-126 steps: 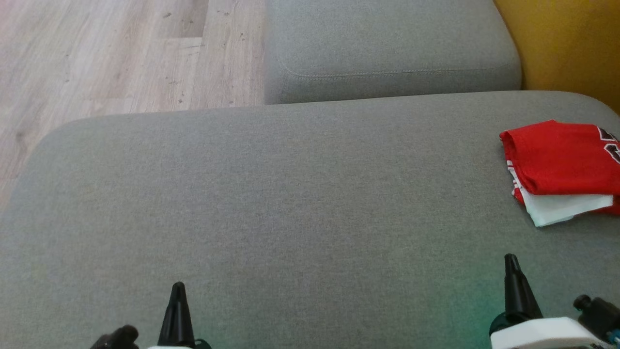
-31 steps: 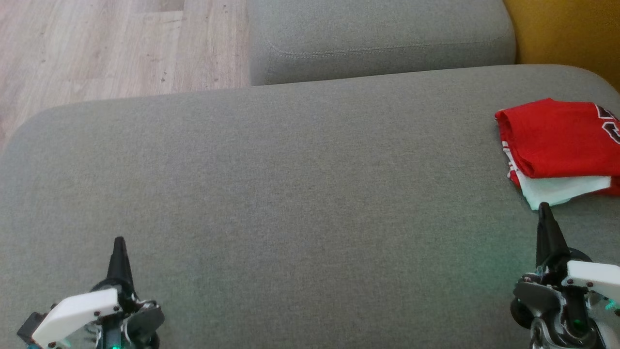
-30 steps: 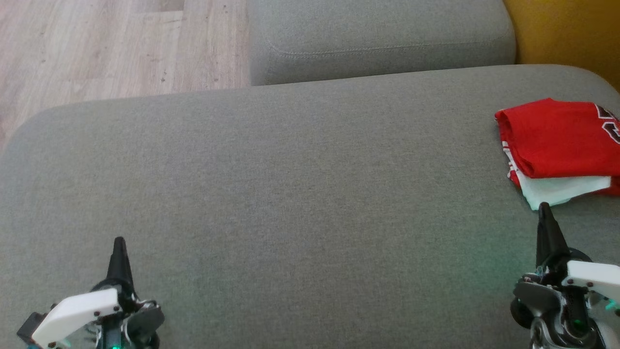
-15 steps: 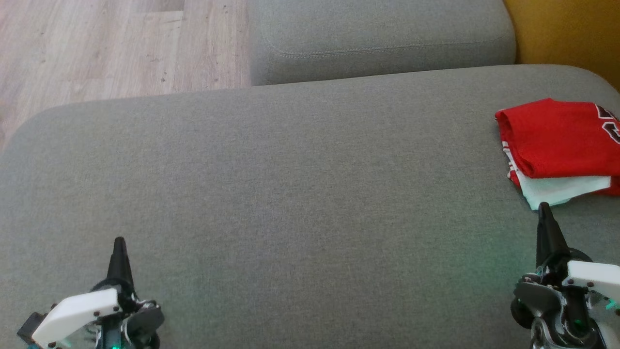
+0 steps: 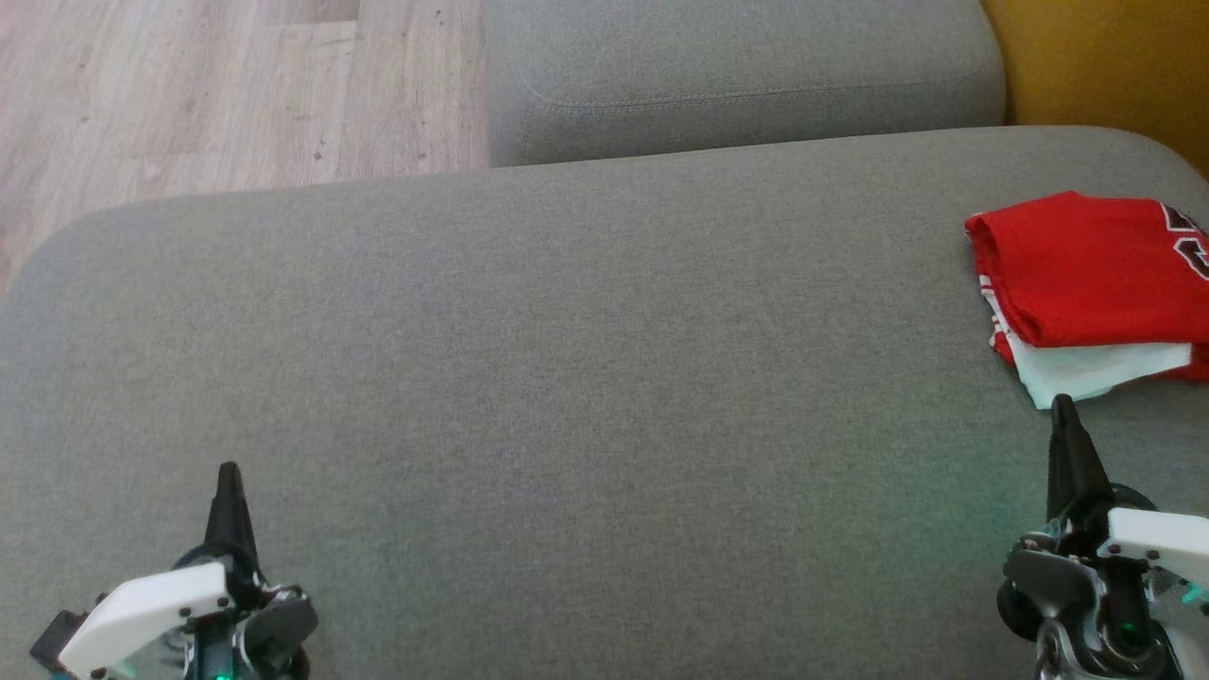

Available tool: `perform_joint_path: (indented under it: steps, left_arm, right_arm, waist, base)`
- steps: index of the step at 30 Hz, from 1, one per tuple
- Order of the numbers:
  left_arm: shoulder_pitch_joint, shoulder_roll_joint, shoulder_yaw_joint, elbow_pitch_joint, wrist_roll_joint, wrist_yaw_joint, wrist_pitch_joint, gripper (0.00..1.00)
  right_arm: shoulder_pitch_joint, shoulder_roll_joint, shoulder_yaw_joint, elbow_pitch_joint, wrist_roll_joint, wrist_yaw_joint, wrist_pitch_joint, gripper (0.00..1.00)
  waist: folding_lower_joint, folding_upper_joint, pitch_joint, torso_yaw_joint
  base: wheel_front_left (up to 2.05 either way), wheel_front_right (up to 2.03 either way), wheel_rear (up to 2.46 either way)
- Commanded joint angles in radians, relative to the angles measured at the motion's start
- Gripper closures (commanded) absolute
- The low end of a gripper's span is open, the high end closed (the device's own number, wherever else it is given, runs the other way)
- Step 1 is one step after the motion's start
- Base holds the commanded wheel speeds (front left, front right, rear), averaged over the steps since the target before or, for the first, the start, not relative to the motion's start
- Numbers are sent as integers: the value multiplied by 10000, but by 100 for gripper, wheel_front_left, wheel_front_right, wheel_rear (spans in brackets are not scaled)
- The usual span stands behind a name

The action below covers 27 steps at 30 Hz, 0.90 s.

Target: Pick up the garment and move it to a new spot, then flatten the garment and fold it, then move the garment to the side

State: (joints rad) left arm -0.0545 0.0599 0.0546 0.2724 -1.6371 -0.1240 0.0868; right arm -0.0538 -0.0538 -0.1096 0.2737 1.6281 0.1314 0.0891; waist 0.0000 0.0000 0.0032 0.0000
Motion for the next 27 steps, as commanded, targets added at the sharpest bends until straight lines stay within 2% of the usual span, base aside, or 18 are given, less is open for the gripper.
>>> perform_joint_path:
  steps: [1,27]
  left_arm:
    - [-513,85,342,-284,77,-67,64,100]
    - [-519,33,416,-280,138,-67,123,100]
  right_arm:
    - [-522,-112,160,-301,-27,-7,79,100]
    - [-527,-69,98,-297,-79,-7,129,100]
  waist:
    - [0,0,0,0]
    - [0,0,0,0]
  base:
    - [0,0,0]
    - [0,0,0]
